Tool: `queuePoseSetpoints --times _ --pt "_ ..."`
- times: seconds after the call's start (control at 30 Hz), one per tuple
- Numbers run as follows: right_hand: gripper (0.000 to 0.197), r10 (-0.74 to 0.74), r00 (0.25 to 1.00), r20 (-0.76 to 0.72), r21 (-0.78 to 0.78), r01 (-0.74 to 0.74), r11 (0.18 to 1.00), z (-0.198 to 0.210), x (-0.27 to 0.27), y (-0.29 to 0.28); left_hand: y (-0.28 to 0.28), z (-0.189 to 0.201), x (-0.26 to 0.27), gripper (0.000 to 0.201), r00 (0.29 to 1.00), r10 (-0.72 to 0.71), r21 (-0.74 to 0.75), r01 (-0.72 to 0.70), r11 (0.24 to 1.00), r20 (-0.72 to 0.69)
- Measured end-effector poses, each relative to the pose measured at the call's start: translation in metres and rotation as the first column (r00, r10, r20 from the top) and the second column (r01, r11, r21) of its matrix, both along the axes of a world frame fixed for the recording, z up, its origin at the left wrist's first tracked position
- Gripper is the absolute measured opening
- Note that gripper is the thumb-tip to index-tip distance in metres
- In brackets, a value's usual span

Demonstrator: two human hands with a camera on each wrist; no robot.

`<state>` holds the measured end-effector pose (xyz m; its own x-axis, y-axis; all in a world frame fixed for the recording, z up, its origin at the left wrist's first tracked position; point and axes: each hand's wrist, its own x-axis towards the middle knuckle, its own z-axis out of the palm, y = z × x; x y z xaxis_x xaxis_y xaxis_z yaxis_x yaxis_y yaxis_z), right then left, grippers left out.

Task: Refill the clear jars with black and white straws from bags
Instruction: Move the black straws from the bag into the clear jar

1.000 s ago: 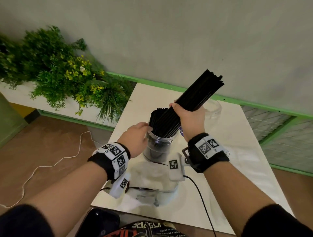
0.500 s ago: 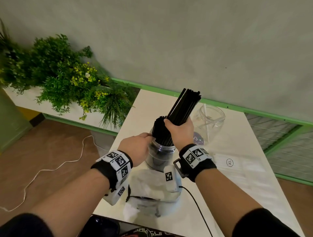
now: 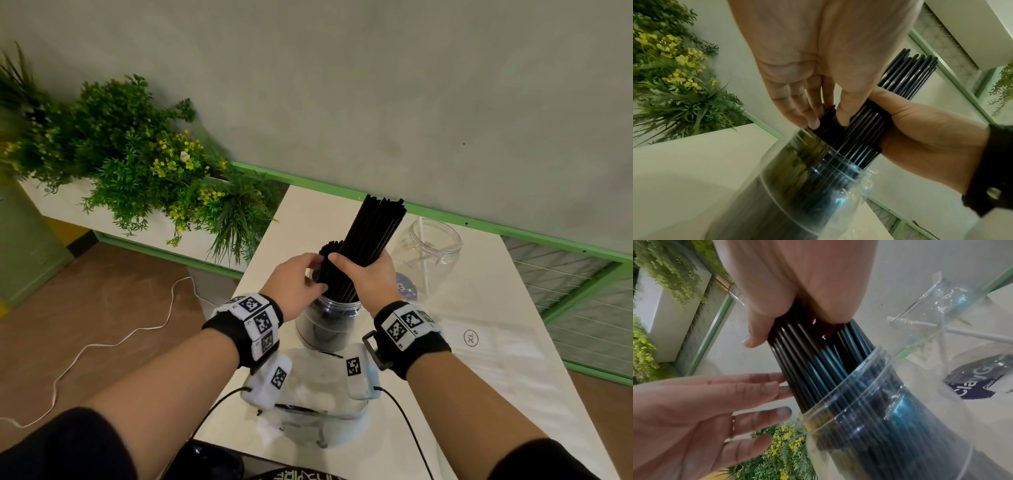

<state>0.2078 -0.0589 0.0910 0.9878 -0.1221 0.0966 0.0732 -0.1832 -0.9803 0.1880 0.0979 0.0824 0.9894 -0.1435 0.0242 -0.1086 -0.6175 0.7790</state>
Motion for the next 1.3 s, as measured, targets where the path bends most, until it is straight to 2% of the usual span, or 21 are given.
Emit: queuePoseSetpoints --times 0.13,0.23,0.3,0.37,0.43,0.57,0.83,1.0,1.07,1.13,1.23,1.3 --pt "0.042 0.043 0.999 0.009 0.005 -0.043 0.999 0.001 -0.001 -0.001 -0.008 0.006 0.006 0.047 0.999 0.043 -0.01 -0.043 0.999 0.018" --pt "0.039 0.066 0.998 0.019 -0.004 -0.066 0.998 0.002 0.0 -0.003 -0.007 0.005 0.01 0.031 0.998 0.06 -0.019 -0.059 0.998 0.034" --pt "0.03 0.094 0.995 0.025 -0.036 -0.093 0.995 0.004 0.0 -0.004 -0.005 0.005 0.013 0.023 0.996 0.07 -0.048 -0.068 0.997 0.05" --pt "0.014 0.135 0.99 0.041 -0.088 -0.131 0.987 0.007 -0.001 -0.008 -0.003 0.007 0.014 0.024 0.997 0.062 -0.069 -0.058 0.996 0.049" --pt "0.013 0.142 0.988 0.068 -0.121 -0.133 0.984 0.009 -0.001 -0.011 -0.003 0.012 0.015 0.029 0.998 0.04 -0.065 -0.037 0.997 0.049" --pt "0.039 0.108 0.989 0.102 -0.186 -0.087 0.979 0.01 0.002 -0.012 -0.003 0.016 0.019 0.034 0.999 0.006 -0.043 -0.004 0.999 0.04" --pt "0.043 0.175 0.976 0.129 -0.398 -0.111 0.911 0.027 0.005 -0.018 0.002 0.016 0.022 0.043 1.0 0.002 -0.095 -0.002 0.995 0.0" --pt "0.042 0.257 0.966 -0.02 -0.45 -0.238 0.861 0.038 0.006 -0.028 0.002 0.024 0.019 0.049 0.998 -0.022 -0.065 0.026 0.998 0.06" --pt "0.037 0.274 0.955 -0.116 -0.433 -0.297 0.851 0.039 0.006 -0.032 0.001 0.027 0.018 0.053 0.996 -0.041 -0.067 0.046 0.997 0.077" --pt "0.033 0.273 0.951 -0.147 -0.444 -0.31 0.84 0.037 0.005 -0.034 -0.001 0.03 0.017 0.055 0.993 -0.071 -0.038 0.074 0.997 0.09" --pt "0.03 0.274 0.958 -0.088 -0.551 -0.276 0.788 0.035 0.002 -0.035 -0.004 0.033 0.017 0.051 0.994 -0.068 -0.044 0.072 0.996 0.09" --pt "0.031 0.242 0.97 -0.012 -0.559 -0.207 0.803 0.034 -0.001 -0.034 -0.004 0.031 0.018 0.046 0.996 -0.033 -0.057 0.038 0.998 0.087"
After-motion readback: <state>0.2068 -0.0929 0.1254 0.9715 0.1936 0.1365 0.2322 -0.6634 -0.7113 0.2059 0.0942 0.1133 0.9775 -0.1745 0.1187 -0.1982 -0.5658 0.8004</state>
